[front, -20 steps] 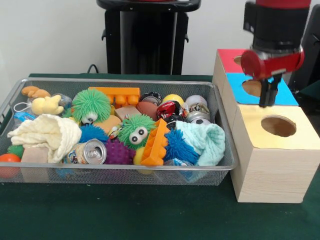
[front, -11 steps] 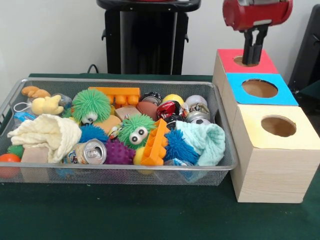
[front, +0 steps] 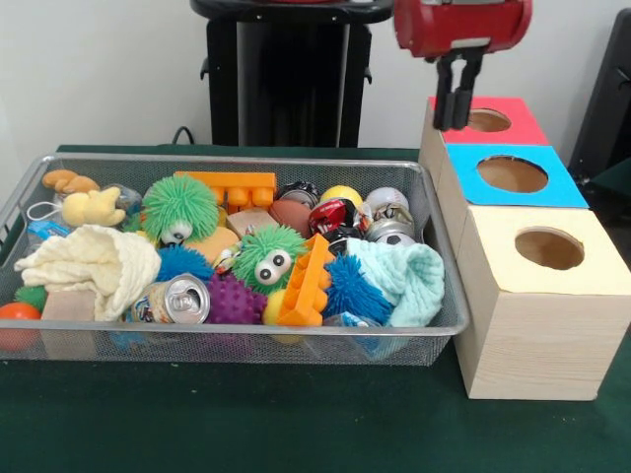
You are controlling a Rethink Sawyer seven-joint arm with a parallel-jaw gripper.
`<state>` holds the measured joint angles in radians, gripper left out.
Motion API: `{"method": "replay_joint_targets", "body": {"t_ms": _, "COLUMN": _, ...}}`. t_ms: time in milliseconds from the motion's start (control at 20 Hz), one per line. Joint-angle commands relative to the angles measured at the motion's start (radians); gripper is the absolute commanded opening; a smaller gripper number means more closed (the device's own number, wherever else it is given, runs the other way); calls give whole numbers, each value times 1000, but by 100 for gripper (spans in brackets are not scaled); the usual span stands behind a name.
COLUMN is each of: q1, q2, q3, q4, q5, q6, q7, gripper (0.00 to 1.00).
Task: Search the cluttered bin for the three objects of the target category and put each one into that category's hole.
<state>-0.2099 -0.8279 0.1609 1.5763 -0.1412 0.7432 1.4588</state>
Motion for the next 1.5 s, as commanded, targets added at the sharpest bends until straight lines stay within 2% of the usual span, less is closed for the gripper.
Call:
{"method": "replay_joint_targets", "body": {"t_ms": 50, "q1": -60, "q2": 79, "q3": 47, "q4": 127, "q5": -145, "q6": -92, "q7": -88, "gripper": 0}}
{"method": "replay_joint_targets", "body": {"t_ms": 700, "q1": -138, "q2": 84, "q3": 112, "q4": 172, "q5": -225, "q6": -118, "q7": -105, "gripper": 0}}
{"method": "replay_joint_targets", "body": {"t_ms": 750, "q1": -143, "q2": 84, "q3": 121, "q4": 175, "q5": -232, "q6": -117, "q7": -90, "gripper": 100}}
{"method": "replay_joint_targets", "body": {"t_ms": 900, "q1": -149, "q2": 86, "q3": 108, "q4": 206, "q5": -174, "q6": -172, "q7": 27, "gripper": 100}}
{"method": "replay_joint_targets", "body": {"t_ms": 950, "q1": -154, "q2": 91, "q3": 120, "q4": 202, "q5": -185, "q6": -187, "q7": 13, "gripper": 100}}
{"method": "replay_joint_targets", "body": {"t_ms": 1000, "q1": -155, "q2": 104, "q3": 141, "q4": 183, "q5": -219, "q6": -170, "q7": -54, "gripper": 100}}
{"method": "replay_joint_targets", "body": {"t_ms": 1150, "q1": -154, "q2": 127, "q3": 140, "q4": 181, "q5": -241, "q6": -223, "q7": -36, "gripper": 100}}
{"method": "replay_joint_targets", "body": {"t_ms": 1300, "q1": -159, "q2": 171, "q3": 171, "q4": 161, "q5": -281, "q6": -300, "q7": -69, "gripper": 100}}
{"method": "replay_joint_targets", "body": {"t_ms": 1500, "q1": -163, "q2": 194, "q3": 203, "q4": 154, "q5": -328, "q6": -330, "q7": -107, "gripper": 100}}
